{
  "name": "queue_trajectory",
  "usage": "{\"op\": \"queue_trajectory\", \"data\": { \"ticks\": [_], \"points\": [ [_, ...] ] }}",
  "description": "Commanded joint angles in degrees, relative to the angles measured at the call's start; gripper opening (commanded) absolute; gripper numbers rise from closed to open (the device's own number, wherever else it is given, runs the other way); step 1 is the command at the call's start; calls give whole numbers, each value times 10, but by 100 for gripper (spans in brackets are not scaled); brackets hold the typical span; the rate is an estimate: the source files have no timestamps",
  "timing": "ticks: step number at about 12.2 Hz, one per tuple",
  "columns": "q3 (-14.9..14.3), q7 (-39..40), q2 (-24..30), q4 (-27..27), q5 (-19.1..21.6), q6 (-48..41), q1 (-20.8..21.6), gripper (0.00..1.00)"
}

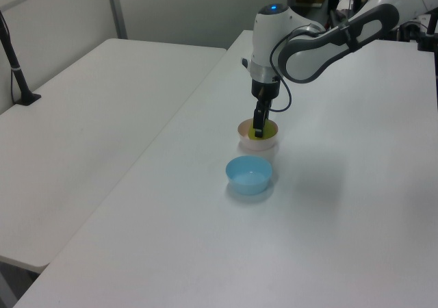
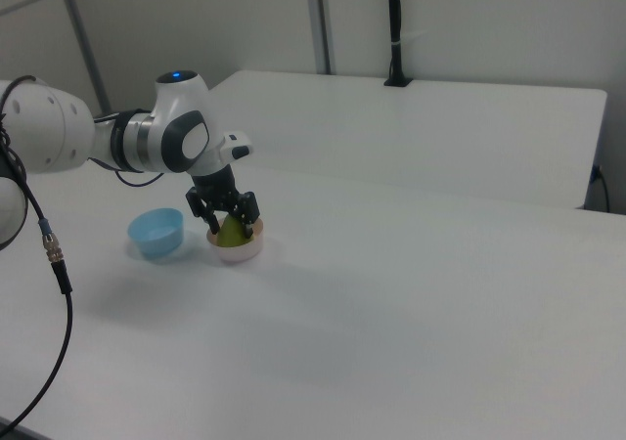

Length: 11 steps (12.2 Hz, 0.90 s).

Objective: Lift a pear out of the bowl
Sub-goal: 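Lower the gripper around the pear and close on it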

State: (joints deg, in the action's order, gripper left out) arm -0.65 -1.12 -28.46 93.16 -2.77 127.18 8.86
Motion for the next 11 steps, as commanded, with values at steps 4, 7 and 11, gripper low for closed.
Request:
{"op": "queue_trajectory", "data": {
  "ticks": [4,7,11],
  "points": [
    [-5,15,-13,-4,0,11,11,59],
    [-5,15,-8,-4,0,11,11,45],
    [-6,14,41,-7,3,-29,-1,45]
  ]
}}
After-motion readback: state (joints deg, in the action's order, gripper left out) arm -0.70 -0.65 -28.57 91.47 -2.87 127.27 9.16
